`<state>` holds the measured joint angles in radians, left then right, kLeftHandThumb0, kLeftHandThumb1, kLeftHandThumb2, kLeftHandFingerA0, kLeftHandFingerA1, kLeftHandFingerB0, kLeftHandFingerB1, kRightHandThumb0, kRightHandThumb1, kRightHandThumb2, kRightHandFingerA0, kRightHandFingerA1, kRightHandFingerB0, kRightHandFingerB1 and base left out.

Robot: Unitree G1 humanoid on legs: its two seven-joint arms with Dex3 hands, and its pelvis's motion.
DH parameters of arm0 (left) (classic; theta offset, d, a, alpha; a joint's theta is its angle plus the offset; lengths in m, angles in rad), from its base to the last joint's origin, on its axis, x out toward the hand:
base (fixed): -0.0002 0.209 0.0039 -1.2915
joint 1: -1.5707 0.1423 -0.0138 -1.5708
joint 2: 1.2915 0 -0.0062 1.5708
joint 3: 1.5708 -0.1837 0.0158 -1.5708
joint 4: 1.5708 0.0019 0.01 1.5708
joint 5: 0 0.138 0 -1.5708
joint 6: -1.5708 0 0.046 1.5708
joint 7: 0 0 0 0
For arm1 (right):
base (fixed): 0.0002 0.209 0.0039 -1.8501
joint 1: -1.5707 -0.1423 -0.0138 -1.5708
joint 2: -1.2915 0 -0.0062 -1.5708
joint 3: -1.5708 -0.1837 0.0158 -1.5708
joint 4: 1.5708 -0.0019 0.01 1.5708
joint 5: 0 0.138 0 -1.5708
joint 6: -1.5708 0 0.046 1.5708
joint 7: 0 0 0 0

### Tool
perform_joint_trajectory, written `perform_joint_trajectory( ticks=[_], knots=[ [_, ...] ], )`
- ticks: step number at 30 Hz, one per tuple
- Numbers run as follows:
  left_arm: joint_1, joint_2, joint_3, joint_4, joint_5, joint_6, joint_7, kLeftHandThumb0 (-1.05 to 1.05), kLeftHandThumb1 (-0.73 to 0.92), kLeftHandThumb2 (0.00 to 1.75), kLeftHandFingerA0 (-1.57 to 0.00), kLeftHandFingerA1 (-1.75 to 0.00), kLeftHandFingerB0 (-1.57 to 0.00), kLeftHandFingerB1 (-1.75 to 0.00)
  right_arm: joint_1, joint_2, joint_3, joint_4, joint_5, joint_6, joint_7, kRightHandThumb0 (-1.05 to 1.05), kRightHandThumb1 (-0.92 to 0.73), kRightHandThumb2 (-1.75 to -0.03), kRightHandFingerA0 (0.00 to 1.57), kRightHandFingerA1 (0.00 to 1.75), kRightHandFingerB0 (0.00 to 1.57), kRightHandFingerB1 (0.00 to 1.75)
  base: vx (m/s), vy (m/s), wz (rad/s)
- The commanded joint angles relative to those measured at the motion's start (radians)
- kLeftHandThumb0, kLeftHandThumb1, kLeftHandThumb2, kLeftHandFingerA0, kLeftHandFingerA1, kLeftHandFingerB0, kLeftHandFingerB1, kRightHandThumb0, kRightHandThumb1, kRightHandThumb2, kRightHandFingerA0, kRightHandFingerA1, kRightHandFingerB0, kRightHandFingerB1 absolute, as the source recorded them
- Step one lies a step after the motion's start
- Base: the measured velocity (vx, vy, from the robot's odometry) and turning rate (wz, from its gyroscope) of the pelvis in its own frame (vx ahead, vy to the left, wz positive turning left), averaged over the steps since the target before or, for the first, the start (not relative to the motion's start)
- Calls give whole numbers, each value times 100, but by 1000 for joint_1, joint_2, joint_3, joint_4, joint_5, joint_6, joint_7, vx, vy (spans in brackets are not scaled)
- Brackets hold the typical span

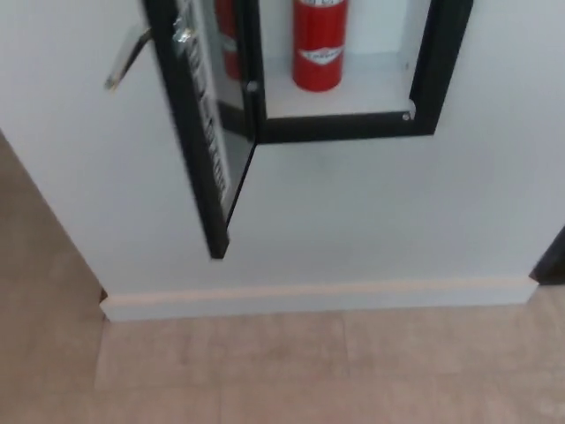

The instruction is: The robot wallks towards the fire extinguisher and uses its left hand to push the door to the right and close it

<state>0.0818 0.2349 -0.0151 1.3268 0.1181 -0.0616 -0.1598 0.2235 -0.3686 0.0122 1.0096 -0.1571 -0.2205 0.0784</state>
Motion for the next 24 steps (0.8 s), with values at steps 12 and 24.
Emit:
perform_joint_trajectory(
  ticks=[12,24],
  knots=[
    [6,13,17,1,-3,-7,-1,-55,50,56,-40,-52,-43,-36,14,-10,7,-12,1,6,10,-57,-47,-54,30,44,29,32,169,75,-4],
    [9,19,-1,3,21,-13,8,-57,51,56,-43,-50,-43,-35,19,-7,10,-12,-1,6,-3,-56,-46,-54,30,44,30,31,132,45,6]
  ],
)
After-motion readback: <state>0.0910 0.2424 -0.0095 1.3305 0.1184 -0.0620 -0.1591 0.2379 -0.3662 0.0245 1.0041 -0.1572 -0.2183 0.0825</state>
